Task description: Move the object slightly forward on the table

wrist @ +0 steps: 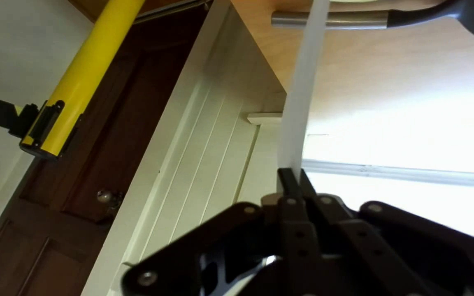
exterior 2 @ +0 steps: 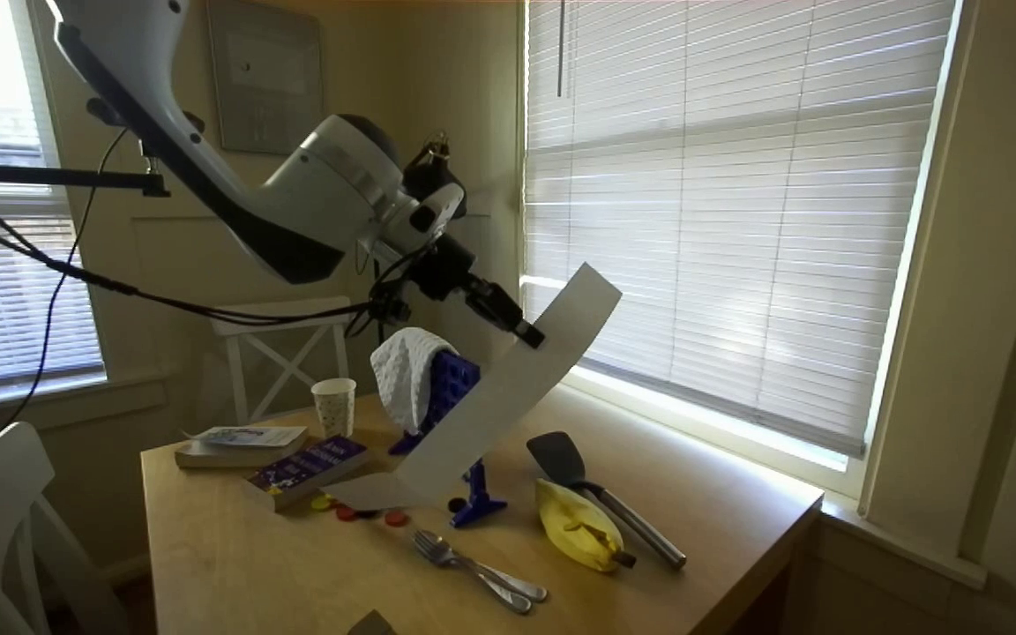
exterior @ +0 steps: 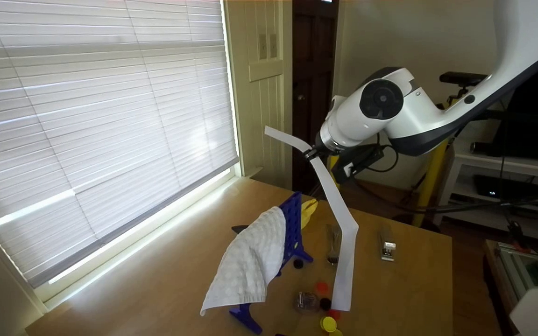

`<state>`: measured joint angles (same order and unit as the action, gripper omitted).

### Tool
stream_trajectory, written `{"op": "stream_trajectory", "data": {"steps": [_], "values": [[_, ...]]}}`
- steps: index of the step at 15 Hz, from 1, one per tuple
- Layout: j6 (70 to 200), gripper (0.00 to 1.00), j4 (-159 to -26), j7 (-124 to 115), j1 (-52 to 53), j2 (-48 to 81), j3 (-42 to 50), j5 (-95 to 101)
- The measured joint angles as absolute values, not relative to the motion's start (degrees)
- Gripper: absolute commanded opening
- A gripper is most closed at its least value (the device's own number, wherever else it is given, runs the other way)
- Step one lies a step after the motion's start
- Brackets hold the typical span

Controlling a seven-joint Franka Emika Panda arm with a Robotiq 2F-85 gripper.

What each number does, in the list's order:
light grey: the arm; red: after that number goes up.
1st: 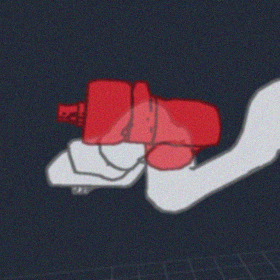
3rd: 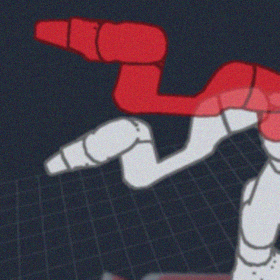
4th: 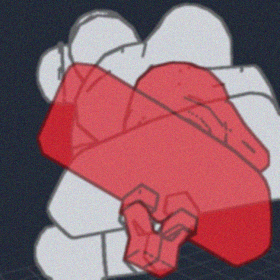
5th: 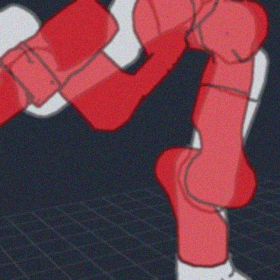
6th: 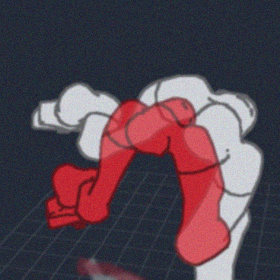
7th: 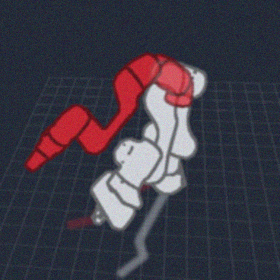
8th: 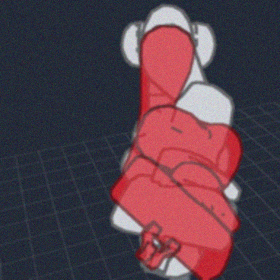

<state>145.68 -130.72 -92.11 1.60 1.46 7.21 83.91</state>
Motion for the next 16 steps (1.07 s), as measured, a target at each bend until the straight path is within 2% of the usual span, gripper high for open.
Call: {"op": "stream_trajectory", "data": {"steps": [8,16], "values": [[147.5,0.00,-128.2,-93.1,1.1,3.0,6.3,87.5],[153.4,0.00,-116.0,-97.9,2.5,13.3,5.7,112.9]]}}
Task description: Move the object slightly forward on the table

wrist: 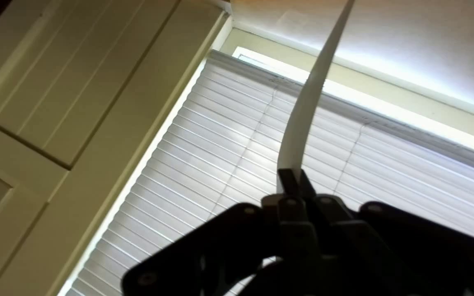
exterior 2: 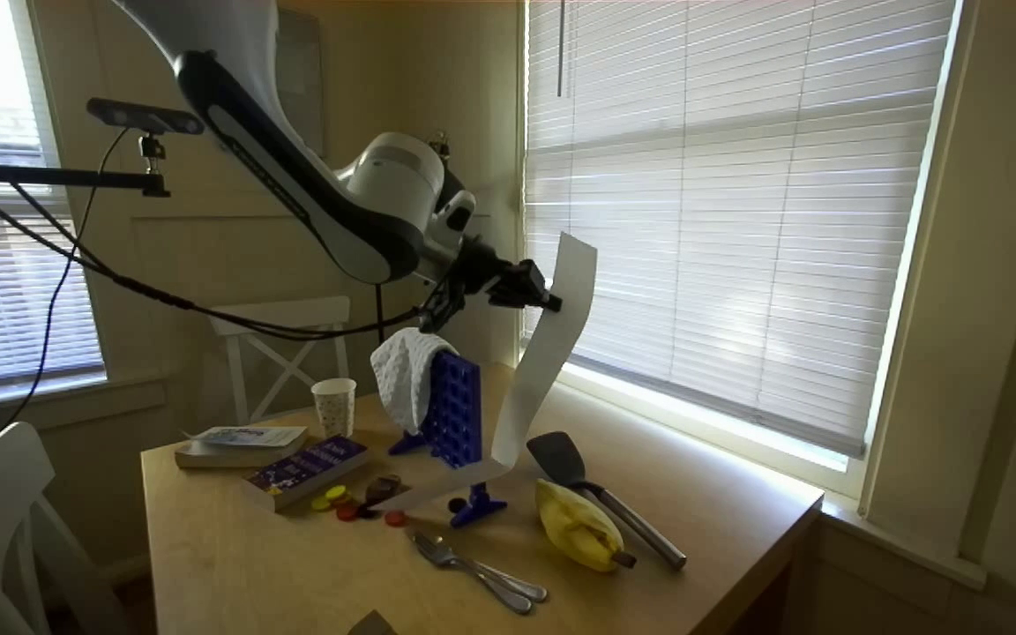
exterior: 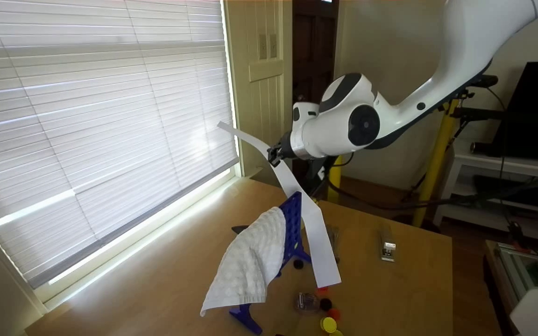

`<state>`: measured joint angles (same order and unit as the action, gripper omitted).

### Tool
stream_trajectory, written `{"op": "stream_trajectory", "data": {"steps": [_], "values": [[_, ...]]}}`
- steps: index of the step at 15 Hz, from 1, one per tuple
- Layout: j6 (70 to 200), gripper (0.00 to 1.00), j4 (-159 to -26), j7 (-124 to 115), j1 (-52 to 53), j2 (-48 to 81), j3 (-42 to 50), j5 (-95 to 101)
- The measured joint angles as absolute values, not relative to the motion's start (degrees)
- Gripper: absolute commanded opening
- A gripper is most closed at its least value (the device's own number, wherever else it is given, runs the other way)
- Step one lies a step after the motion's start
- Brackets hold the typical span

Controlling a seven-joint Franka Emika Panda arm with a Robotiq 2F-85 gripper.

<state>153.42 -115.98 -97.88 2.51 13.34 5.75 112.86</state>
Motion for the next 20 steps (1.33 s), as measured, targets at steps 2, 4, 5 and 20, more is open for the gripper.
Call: {"op": "stream_trajectory", "data": {"steps": [2,4,5,20], "values": [[154.5,0.00,-114.6,-99.2,2.4,16.5,5.8,118.4],[154.7,0.00,-113.6,-100.8,2.2,19.7,5.8,123.5],[154.8,0.00,-113.1,-101.4,2.1,21.2,5.8,125.3],[166.3,0.99,-112.0,-98.2,0.0,17.2,4.4,126.5]]}}
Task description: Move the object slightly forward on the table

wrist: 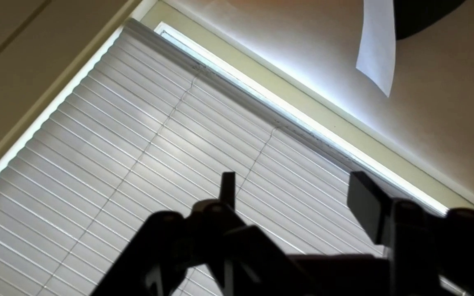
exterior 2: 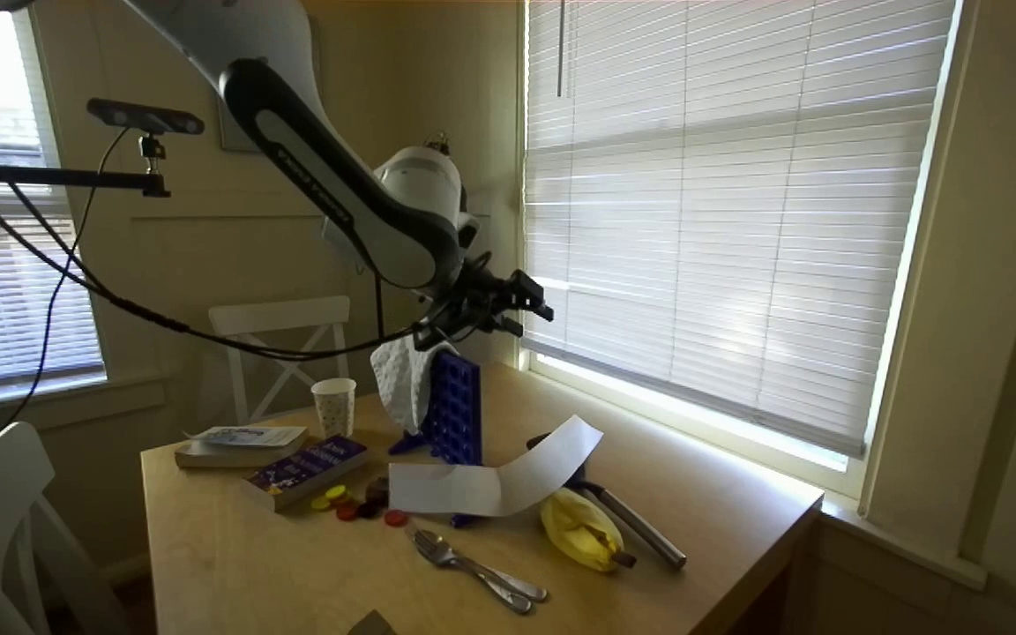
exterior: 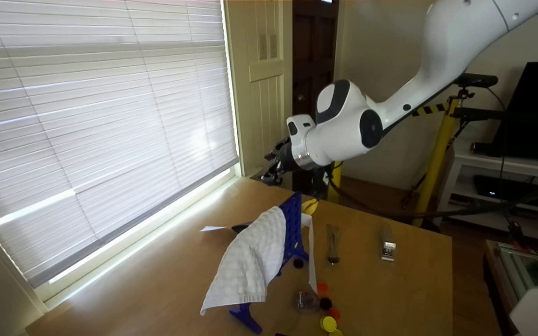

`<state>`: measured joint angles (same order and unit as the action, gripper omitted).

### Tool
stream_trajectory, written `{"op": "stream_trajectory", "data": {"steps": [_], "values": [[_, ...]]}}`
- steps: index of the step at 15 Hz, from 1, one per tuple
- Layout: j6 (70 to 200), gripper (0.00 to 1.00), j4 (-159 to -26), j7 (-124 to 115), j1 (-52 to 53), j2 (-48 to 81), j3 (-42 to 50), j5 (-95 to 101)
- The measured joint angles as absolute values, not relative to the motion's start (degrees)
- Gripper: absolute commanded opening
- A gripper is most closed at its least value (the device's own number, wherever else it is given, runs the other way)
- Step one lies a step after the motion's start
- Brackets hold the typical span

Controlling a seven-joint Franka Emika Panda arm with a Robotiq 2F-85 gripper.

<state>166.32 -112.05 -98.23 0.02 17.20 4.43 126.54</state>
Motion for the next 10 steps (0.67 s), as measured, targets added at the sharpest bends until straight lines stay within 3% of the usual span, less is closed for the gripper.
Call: {"op": "stream_trajectory", "data": {"steps": [5,10], "values": [[170.2,1.00,-125.3,-78.9,-0.8,8.1,9.7,104.5],[163.3,1.00,-140.7,-62.1,-1.8,0.5,8.7,83.3]]}}
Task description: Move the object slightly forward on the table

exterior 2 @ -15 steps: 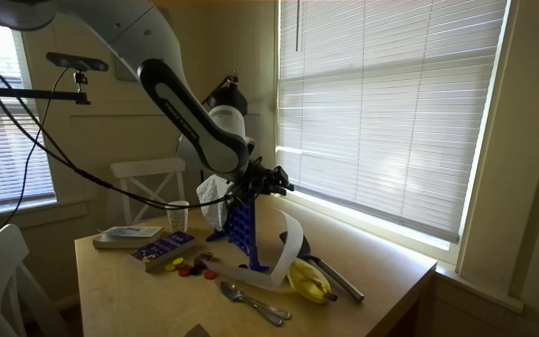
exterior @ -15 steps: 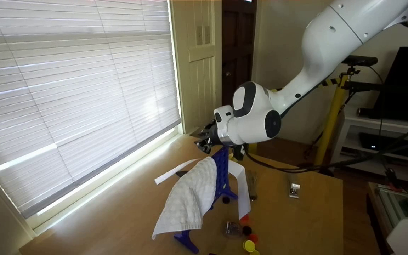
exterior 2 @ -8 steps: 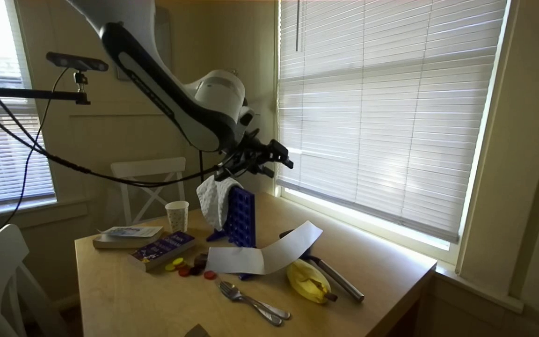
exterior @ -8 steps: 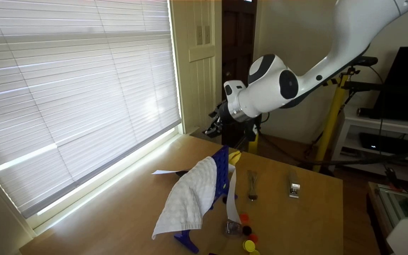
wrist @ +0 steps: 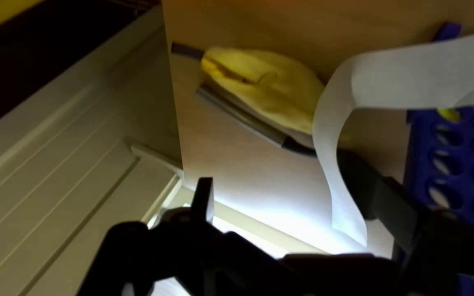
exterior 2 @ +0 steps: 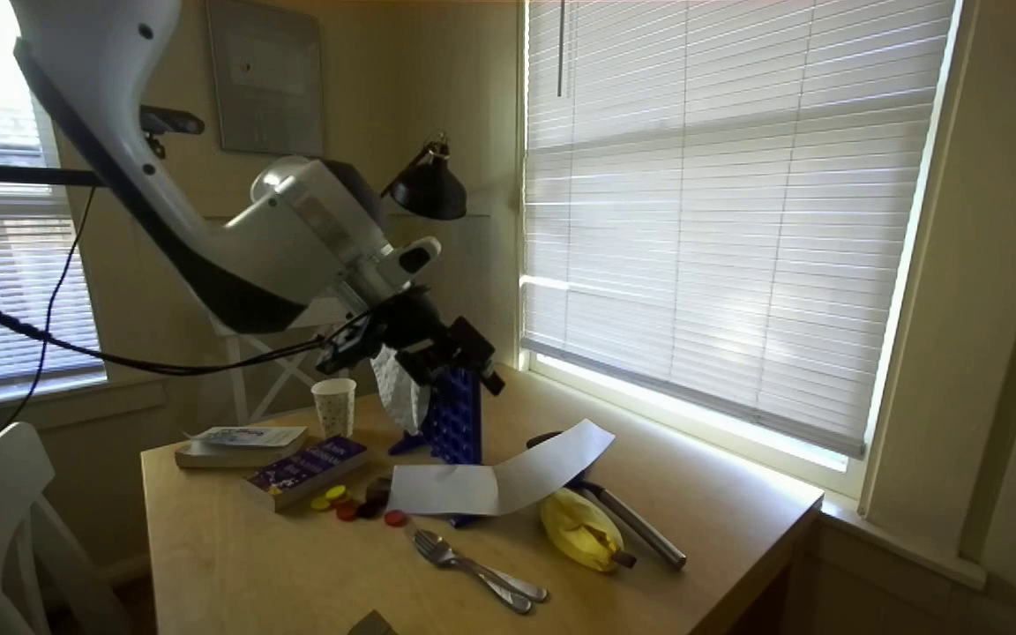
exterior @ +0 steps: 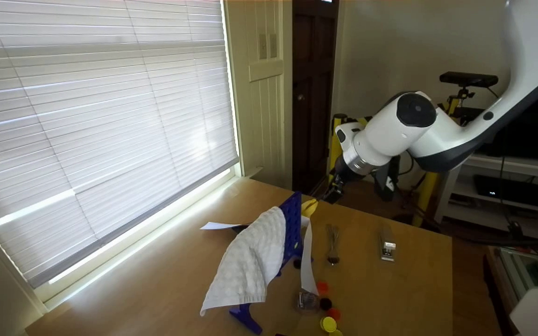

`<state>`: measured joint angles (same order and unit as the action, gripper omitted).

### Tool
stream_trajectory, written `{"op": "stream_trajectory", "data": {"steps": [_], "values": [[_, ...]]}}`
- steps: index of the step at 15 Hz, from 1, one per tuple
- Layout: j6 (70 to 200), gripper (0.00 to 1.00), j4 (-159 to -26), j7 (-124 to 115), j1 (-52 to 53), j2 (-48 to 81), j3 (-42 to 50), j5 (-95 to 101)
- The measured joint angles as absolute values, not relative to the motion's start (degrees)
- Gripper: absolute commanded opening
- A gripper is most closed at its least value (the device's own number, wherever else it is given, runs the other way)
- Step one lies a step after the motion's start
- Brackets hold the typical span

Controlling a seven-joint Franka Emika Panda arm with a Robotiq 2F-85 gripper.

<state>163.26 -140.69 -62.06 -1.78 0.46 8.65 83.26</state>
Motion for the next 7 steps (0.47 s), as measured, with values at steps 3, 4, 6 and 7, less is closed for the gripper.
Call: {"op": "stream_trajectory", "data": {"steps": [3,4,6,7], "values": [[159.4,1.00,-146.8,-52.4,-1.9,-2.1,7.5,70.0],[158.2,1.00,-148.2,-48.9,-1.9,-2.5,7.1,65.6],[157.3,1.00,-150.1,-42.9,-1.8,-2.6,6.6,58.3],[157.3,1.00,-150.5,-41.9,-1.8,-2.6,6.6,57.2]]}}
